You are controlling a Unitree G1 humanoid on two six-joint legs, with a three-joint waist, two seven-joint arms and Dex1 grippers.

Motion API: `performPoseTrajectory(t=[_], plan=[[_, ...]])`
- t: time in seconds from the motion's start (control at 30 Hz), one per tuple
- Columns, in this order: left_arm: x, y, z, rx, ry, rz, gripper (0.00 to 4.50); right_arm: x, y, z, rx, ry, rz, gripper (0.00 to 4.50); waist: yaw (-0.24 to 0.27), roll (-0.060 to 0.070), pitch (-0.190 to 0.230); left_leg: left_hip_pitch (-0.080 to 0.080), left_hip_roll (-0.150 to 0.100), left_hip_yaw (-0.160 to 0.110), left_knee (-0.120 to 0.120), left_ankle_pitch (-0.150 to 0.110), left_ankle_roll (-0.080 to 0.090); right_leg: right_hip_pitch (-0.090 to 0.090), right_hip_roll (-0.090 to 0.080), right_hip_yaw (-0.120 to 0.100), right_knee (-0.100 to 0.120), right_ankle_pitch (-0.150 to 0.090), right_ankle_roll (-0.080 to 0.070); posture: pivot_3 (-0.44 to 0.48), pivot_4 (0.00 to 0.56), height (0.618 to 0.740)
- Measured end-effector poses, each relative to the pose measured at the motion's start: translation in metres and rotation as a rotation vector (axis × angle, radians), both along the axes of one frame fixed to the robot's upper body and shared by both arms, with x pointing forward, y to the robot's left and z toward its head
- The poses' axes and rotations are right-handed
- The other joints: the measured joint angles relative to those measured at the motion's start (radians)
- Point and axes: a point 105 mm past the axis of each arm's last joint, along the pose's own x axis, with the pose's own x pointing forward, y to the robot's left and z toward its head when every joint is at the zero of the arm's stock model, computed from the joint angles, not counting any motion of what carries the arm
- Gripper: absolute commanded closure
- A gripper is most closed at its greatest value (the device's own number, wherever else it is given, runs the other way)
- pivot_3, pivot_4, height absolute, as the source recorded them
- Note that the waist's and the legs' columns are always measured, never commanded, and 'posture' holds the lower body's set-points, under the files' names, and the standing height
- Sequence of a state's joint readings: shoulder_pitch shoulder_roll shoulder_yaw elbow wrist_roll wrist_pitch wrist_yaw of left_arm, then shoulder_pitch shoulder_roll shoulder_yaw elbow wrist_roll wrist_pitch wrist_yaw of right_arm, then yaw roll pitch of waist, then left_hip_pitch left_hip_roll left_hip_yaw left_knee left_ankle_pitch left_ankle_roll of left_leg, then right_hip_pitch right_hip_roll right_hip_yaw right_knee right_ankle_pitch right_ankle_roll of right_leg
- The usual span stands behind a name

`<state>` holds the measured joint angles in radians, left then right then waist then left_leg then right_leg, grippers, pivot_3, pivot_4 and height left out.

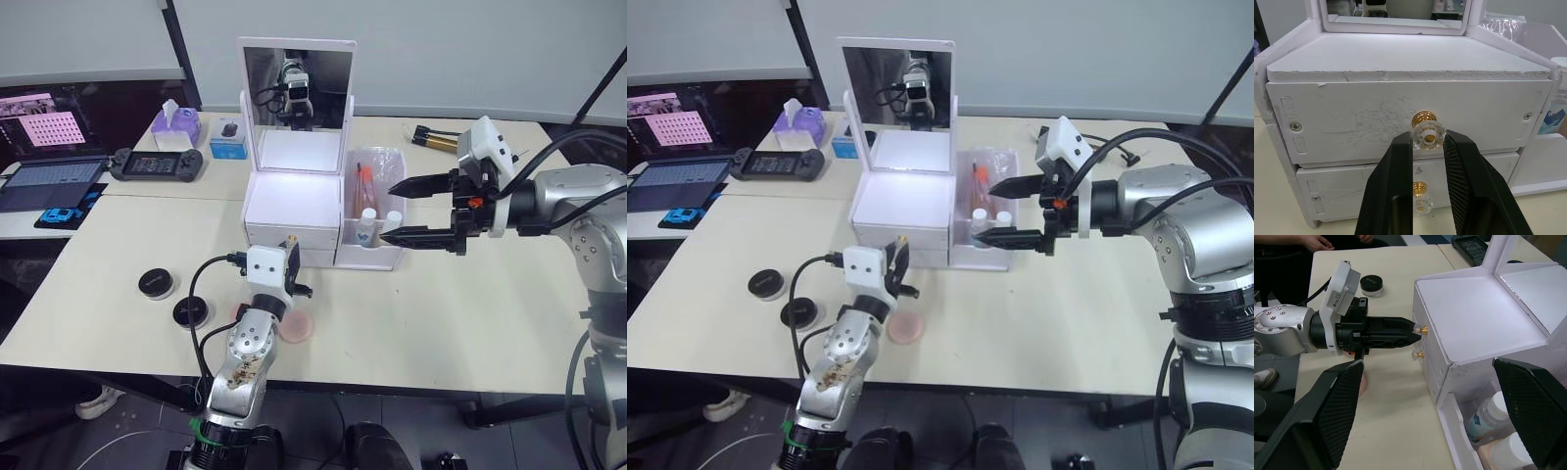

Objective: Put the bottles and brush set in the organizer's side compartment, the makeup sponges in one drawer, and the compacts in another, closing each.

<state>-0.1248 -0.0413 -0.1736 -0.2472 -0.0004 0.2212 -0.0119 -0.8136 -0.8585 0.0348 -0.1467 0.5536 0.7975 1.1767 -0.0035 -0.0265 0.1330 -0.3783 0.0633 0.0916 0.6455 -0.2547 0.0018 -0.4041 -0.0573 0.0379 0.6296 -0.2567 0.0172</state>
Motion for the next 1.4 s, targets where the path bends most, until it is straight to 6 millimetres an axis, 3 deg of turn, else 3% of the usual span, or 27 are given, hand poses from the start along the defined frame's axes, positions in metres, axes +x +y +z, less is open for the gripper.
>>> performPoseTrajectory(t=[0.37, 0.83, 1.4], plan=[[-0.004, 0.000, 0.000, 0.014, -0.005, -0.012, 3.91, 0.000, 0.001, -0.001, 0.005, 0.003, 0.002, 0.00, 0.000, 0.000, 0.000, 0.000, 0.000, 0.000, 0.000, 0.000, 0.000, 0.000, 0.000, 0.000, 0.000, 0.000, 0.000, 0.000, 0.150, 0.732], [-0.061, 0.010, -0.004, 0.079, 0.103, -0.192, 3.91, 0.002, 0.016, -0.020, 0.044, 0.064, 0.036, 0.00, -0.001, 0.000, 0.000, 0.000, 0.000, 0.000, 0.000, 0.000, 0.000, 0.000, 0.000, -0.001, 0.000, 0.000, 0.000, 0.000, 0.150, 0.732], [-0.070, 0.011, -0.003, 0.054, 0.174, -0.256, 3.92, 0.004, 0.015, -0.019, 0.053, 0.051, 0.036, 0.00, -0.001, 0.000, 0.000, 0.000, 0.000, -0.001, 0.000, 0.000, 0.000, 0.000, 0.000, 0.000, 0.000, 0.000, 0.000, 0.000, 0.150, 0.732]])
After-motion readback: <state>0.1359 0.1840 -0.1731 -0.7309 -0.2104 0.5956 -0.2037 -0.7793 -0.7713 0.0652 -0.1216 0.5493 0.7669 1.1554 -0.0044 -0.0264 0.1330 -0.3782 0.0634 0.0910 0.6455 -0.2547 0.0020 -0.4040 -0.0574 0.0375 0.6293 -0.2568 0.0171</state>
